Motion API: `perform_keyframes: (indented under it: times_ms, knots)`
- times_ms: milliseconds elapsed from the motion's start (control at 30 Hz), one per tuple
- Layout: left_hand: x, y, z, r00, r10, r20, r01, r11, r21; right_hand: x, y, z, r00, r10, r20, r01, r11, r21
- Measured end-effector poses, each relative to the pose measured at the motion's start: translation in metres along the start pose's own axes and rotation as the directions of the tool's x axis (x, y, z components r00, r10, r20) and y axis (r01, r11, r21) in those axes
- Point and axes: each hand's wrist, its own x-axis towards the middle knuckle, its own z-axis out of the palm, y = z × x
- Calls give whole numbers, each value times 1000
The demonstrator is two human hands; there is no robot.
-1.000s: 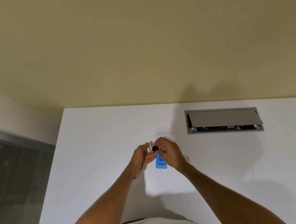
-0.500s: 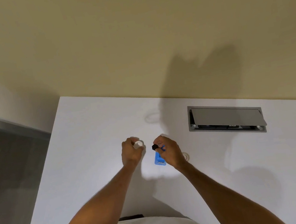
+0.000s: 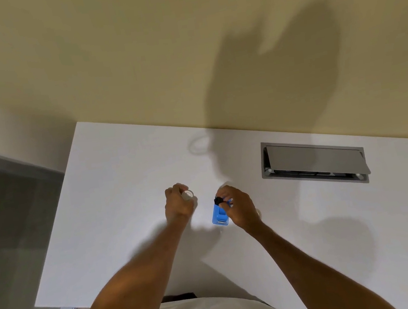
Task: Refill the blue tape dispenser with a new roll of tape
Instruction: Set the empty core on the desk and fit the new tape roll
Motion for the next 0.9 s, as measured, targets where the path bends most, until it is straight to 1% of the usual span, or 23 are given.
perform_keyframes:
  times_ms: [133,300,400,467,533,700,767,800,900]
  knots:
    - [-2,-4,4,999,-36,4,36,999,-14,-6,4,-1,1000,-19,-21,20,1000,17]
    - [-7,-7,7,999,-37,-9,37,999,-21,-11,9,-4,999,38,-29,-36,997,69]
    - [-12,-8,4,999,-34,-7,34,999,-20,-11,7,-4,999,38,-26,-36,997,65]
    - [-17,-7,2,999,-1,-40,1,1000,2,-13,6,-5,999,33,-42,-31,998,59]
    - [-22,-7,-2,996,62,-62,-60,998,25,-15,4,-6,998,35,-58,-31,998,57]
    - [-32,1,-5,982,184,-44,-183,982,40,-22,0,-13,995,3,-103,6,996,84]
    - [-35,6,-3,973,233,4,-233,973,6,-25,-1,-16,993,1,-114,10,996,90]
    - [-36,9,-1,966,253,54,-252,967,-27,-26,-1,-17,993,-4,-118,15,996,93]
    - [-43,17,3,922,269,278,-219,955,-200,-31,0,-19,990,-36,-137,50,993,104]
